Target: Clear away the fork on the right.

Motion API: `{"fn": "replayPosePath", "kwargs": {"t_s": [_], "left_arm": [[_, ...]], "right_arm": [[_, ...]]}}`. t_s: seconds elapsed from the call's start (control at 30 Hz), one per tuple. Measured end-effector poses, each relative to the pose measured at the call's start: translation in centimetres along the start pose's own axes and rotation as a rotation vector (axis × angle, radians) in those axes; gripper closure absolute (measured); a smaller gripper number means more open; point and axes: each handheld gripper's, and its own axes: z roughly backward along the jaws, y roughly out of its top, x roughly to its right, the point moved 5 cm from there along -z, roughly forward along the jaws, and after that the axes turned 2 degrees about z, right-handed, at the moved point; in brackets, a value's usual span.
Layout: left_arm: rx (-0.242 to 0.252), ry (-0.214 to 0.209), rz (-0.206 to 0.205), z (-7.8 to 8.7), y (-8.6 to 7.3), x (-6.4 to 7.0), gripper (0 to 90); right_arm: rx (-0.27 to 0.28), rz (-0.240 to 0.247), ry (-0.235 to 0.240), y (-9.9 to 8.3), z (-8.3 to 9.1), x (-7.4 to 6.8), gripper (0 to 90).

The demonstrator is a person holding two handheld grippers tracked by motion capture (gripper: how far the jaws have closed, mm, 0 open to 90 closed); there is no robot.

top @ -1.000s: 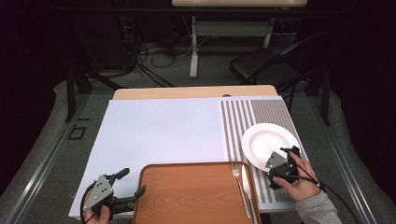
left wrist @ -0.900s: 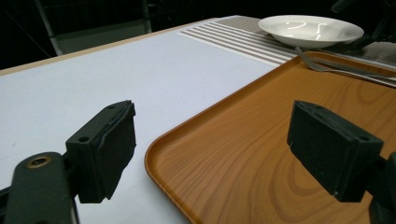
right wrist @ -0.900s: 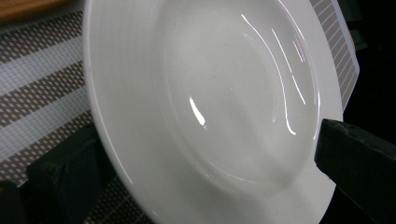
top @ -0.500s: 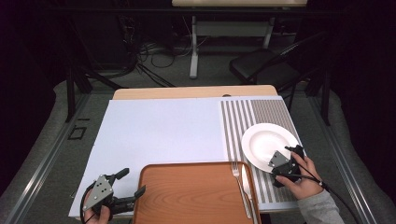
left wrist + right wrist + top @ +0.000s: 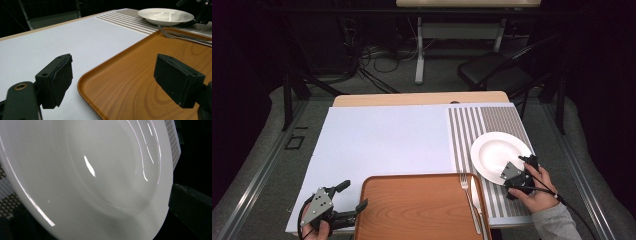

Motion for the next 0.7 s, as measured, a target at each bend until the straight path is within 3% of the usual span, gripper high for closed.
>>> {"fn": "replayPosePath", "kwargs": {"t_s": [0.7], "left_arm": [[-0.003, -0.002, -0.001, 0.01, -0.01, 0.03, 15.9]], "right_arm": [[0.014, -0.004, 0.004, -0.17, -0.07, -0.02, 0.0]]}}
